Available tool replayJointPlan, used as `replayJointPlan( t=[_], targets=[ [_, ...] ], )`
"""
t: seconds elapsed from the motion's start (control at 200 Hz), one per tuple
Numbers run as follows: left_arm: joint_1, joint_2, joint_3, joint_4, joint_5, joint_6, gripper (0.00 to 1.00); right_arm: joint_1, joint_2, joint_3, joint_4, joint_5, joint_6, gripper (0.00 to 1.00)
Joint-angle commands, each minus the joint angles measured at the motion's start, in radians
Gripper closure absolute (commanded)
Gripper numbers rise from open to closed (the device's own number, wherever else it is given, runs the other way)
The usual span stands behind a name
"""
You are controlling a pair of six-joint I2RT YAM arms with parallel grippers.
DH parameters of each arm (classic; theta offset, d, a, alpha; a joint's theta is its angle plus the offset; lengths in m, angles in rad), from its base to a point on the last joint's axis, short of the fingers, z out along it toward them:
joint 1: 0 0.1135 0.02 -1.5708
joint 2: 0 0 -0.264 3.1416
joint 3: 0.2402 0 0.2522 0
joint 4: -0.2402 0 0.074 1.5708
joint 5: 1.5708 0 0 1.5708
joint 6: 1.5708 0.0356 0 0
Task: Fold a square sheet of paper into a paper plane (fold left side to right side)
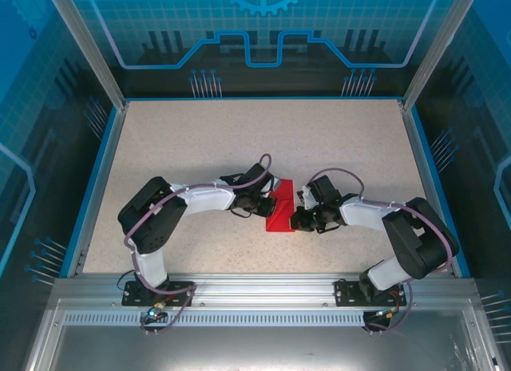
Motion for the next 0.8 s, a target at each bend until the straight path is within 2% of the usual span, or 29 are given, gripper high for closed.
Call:
replayJointPlan(
  t=[0.0, 0.795],
  targets=[
    [0.01, 0.024, 0.031, -0.009, 0.03, 0.018, 0.98, 0.018, 0.022, 0.007, -0.063, 0.016, -0.014, 1.0],
    [0.01, 0.055, 0.058, -0.028, 0.026, 0.032, 0.97, 0.021, 0.028, 0.012, -0.078, 0.021, -0.018, 0.99]
  ],
)
